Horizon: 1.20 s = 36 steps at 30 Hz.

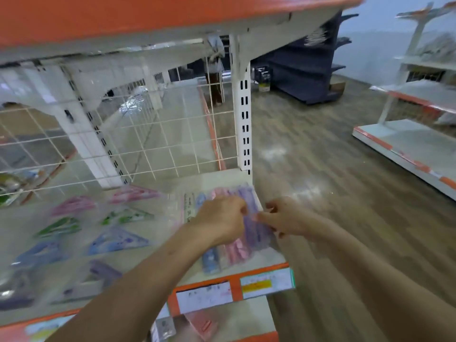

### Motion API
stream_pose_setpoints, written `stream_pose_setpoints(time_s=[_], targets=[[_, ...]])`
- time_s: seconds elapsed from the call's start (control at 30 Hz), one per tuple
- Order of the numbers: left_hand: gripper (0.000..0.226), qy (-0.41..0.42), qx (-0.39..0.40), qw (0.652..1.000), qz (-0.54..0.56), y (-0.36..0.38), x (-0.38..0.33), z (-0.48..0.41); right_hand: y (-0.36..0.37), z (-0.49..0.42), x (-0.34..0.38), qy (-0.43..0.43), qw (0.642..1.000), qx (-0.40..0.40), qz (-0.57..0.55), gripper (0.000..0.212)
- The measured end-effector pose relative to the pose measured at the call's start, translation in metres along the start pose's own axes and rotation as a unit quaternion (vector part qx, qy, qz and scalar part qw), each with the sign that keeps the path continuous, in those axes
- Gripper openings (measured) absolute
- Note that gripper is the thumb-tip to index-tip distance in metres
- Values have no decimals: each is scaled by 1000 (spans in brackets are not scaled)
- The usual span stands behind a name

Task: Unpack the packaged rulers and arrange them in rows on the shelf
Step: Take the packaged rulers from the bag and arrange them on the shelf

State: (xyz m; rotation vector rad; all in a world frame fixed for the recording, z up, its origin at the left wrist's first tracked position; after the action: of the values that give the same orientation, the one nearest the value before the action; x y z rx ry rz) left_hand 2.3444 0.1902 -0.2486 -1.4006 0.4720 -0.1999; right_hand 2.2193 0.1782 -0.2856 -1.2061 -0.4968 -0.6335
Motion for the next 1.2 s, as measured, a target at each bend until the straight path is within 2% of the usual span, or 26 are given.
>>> stream_pose_setpoints(time_s=[0.17, 0.3, 0.47, 0.6, 0.73, 0.97, 1.03, 1.1, 1.2], targets=[[31, -30, -8, 999, 23, -3, 2, -1, 2, -1, 7, -18, 998, 36, 56, 44], [31, -25, -9, 999, 41, -4, -1, -1, 2, -1, 14, -24, 995, 34, 90, 53], [34, -6, -6, 997, 78, -6, 2, 4, 1, -4, 16, -9, 994, 18, 106, 40], [34, 16, -15, 995, 94, -7, 7, 8, 10, -2, 16, 3, 993, 11, 118, 42], [33, 46, 2, 997, 68, -4, 10, 10, 7, -2, 14, 22, 991, -20, 133, 33], [39, 95, 33, 995, 10, 7, 8, 8, -4, 4, 8, 53, 985, -54, 154, 30], [39, 93, 24, 995, 36, 5, 8, 9, -9, 6, 4, 71, 985, -46, 149, 28], [38, 81, -3, 990, 113, 1, 8, 7, -9, 9, 1, 87, 988, -23, 122, 25], [14, 16, -89, 953, 291, -14, 19, 2, -15, 15, 9, 67, 995, -51, 44, 16]])
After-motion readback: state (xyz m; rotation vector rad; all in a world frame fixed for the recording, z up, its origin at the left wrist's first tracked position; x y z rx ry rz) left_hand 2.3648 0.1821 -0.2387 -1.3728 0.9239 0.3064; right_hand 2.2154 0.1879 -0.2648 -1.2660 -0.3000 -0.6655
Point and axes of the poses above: each hand's wrist, its own z-axis away from the middle knuckle, its own y-axis out of the palm, x = y × z, the point moved 8 cm from there along -z, towards the middle knuckle, and after that the axes turned 7 degrees about y, right-handed, at the moved point
